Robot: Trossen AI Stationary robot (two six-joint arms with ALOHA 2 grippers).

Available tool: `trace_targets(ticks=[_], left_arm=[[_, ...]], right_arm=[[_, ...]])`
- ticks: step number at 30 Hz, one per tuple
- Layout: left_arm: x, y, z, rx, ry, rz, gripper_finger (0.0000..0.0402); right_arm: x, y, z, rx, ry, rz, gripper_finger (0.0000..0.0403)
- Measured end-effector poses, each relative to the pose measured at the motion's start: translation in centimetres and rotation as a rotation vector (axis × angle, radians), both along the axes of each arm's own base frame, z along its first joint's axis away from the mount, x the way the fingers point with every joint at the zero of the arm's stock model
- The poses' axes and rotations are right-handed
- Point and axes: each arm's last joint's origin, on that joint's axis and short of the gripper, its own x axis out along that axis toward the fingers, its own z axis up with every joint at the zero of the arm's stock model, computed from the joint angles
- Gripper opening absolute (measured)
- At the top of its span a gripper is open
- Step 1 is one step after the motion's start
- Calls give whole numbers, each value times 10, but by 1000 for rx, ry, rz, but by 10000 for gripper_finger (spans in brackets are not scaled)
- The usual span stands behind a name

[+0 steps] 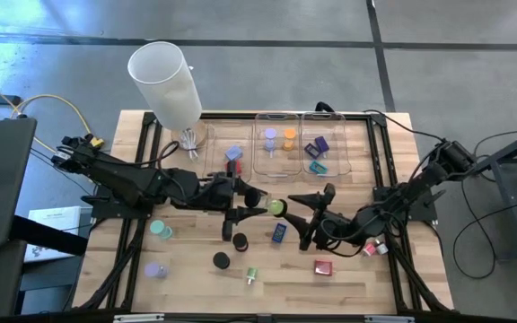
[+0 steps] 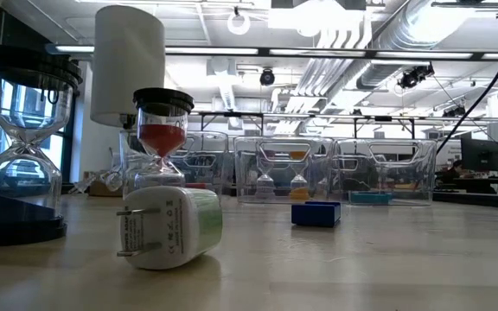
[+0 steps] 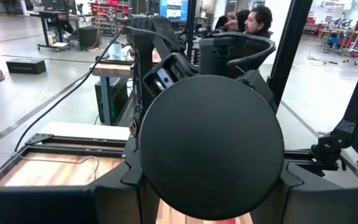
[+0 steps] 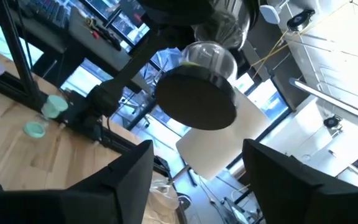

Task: Pick & Place Office items
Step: Put the green hourglass into the middle transparent bin

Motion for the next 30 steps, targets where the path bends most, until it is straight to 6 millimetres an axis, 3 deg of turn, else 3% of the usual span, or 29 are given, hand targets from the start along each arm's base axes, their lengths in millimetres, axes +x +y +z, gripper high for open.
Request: trace_targets(ticks=[13,30], left_arm=[[0,0,0,-1,2,0,165],[0,0,0,-1,1,0,165]], right_arm=[[-1,-2,2,17,-7,-74,393],[4,-1,2,-168,4,125,353]])
